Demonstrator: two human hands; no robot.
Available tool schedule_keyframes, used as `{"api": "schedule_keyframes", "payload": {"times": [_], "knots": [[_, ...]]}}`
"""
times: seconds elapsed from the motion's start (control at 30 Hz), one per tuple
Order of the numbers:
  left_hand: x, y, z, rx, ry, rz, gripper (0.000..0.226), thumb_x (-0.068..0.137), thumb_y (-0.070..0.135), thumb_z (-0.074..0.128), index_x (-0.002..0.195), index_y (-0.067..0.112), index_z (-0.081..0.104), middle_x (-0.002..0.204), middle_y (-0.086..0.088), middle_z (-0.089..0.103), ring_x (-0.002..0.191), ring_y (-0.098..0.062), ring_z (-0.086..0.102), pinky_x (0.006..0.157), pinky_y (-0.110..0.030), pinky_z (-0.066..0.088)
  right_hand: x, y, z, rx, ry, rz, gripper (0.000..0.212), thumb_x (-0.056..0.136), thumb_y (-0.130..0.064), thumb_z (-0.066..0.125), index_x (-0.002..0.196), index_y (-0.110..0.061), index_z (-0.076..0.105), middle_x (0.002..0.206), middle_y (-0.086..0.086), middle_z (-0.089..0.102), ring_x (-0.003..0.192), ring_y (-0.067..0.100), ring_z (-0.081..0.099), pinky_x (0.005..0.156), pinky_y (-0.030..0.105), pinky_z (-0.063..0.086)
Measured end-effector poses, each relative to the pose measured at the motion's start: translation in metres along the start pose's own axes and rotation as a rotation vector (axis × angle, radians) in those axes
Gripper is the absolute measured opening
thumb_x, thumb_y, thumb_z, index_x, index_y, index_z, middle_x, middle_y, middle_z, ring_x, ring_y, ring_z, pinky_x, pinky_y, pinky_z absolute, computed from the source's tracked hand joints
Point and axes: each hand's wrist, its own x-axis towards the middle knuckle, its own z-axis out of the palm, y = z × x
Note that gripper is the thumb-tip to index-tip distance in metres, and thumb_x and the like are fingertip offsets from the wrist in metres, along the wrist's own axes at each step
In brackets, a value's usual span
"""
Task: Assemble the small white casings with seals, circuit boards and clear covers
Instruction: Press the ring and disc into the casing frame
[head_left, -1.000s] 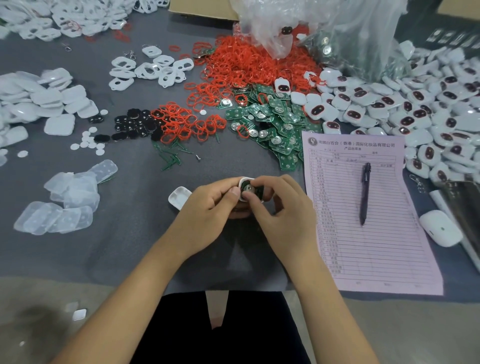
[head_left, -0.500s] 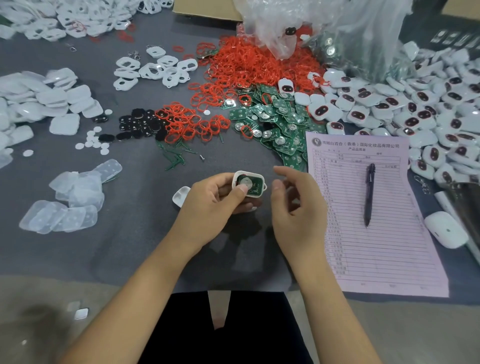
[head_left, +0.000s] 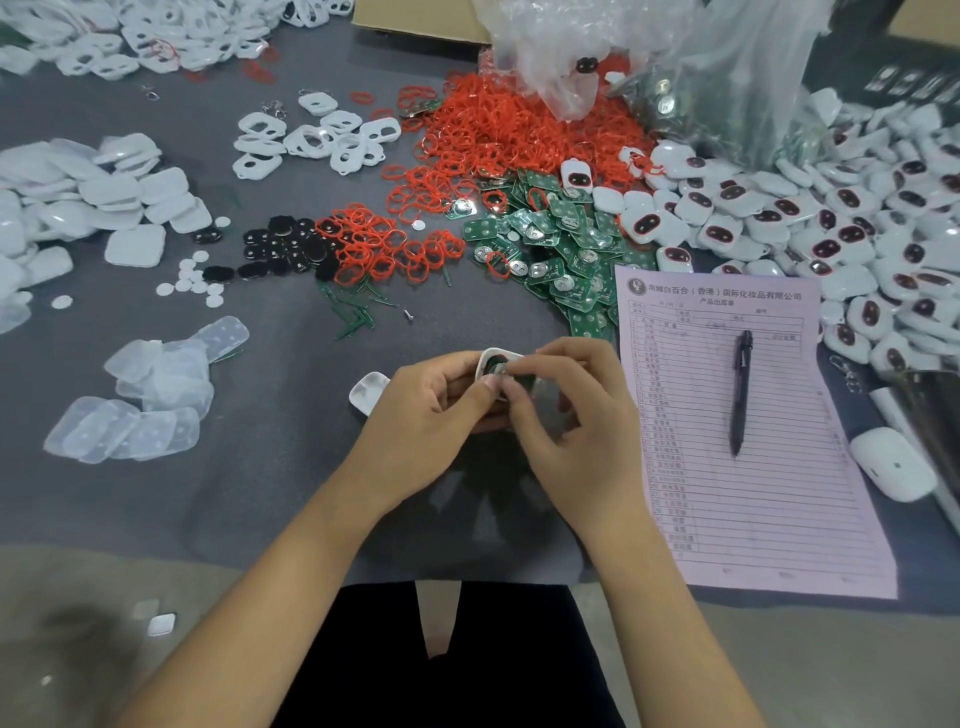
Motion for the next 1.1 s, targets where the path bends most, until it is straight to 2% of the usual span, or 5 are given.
{"api": "schedule_keyframes", "payload": {"times": [0.17,0.37,0.6,0.83,1.1], "knots": [[0.001,-0.001,-0.001,0.027,0.02,-0.005,0.033,0.107,-0.001,0.048,0.119,0.019,0.072,0.11,-0.008,0.078,0.106,-0.019,0.074,0.086,-0.026,0.06,0.001,0.0,0.001,0.022,-0.015,0.025,0.017,0.09,-0.018,0.079,0.107,-0.018,0.078,0.111,-0.002,0.06,0.102,0.007,0.062,0.078,0.036,0.055],[0.001,0.001,-0.001,0.078,0.004,-0.043,0.042,0.109,0.0,0.04,0.12,0.026,0.071,0.107,-0.006,0.077,0.104,-0.016,0.074,0.087,-0.025,0.06,-0.001,0.001,0.002,-0.076,0.011,-0.014,0.017,0.088,-0.021,0.083,0.105,-0.019,0.081,0.114,0.001,0.066,0.097,0.018,0.067,0.072,0.042,0.057],[-0.001,0.002,-0.003,0.054,0.02,-0.066,0.034,0.11,0.002,0.041,0.131,0.006,0.067,0.114,-0.009,0.077,0.11,-0.019,0.074,0.086,-0.024,0.059,-0.006,-0.004,-0.001,-0.071,0.176,-0.097,0.002,0.088,-0.015,0.078,0.088,-0.014,0.079,0.116,0.006,0.066,0.089,0.019,0.063,0.072,0.032,0.054],[-0.001,-0.001,-0.002,0.103,0.091,-0.017,0.031,0.11,0.01,0.047,0.132,0.019,0.066,0.119,0.001,0.076,0.109,-0.014,0.073,0.087,-0.025,0.06,-0.002,-0.003,0.004,-0.147,-0.015,-0.036,0.026,0.089,-0.035,0.076,0.113,-0.024,0.078,0.119,-0.004,0.067,0.107,0.012,0.065,0.068,0.036,0.058],[-0.017,0.005,-0.012,-0.028,0.173,-0.037,0.028,0.107,0.008,0.052,0.124,0.019,0.071,0.109,-0.002,0.078,0.095,-0.013,0.073,0.081,-0.026,0.061,0.012,-0.008,0.011,0.114,-0.145,-0.03,0.025,0.082,-0.022,0.086,0.101,-0.017,0.071,0.12,-0.002,0.06,0.118,0.015,0.061,0.084,0.04,0.055]]}}
